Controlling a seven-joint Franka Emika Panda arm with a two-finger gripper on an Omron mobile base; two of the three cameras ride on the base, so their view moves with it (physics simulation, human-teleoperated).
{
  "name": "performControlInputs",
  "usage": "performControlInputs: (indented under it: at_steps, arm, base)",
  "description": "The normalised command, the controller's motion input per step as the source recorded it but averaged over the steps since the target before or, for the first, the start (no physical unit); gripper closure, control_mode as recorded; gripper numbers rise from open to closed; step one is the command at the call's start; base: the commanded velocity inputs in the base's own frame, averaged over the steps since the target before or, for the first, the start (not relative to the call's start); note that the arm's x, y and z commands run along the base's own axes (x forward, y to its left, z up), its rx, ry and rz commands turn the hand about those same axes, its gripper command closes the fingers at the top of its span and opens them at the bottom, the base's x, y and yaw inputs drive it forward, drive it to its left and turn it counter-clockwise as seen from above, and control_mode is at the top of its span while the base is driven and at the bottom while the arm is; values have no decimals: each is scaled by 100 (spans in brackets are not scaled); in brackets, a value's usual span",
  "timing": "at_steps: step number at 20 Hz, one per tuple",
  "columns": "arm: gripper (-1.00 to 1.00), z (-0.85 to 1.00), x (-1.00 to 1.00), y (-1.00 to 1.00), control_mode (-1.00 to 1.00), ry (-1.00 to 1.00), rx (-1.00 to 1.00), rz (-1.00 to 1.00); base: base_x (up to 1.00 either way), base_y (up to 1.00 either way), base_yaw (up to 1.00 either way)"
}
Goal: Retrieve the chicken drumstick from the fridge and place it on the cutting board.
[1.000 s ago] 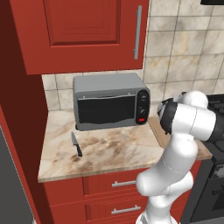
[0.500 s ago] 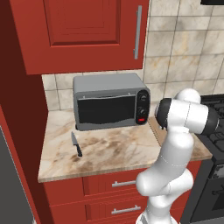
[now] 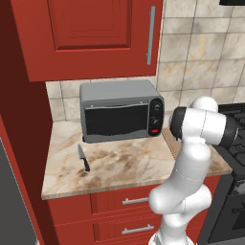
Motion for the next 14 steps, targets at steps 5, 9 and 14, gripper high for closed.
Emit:
performControlInputs:
  at_steps: [5,9,14]
  arm:
    - [-100,0,0,0,-100,0,0,0]
    - [-100,1,0,0,-100,0,0,0]
    - [-100,20,0,16,-100,1,-9,0]
  base:
    - [0,0,0]
    - [0,0,0]
    - [0,0,0]
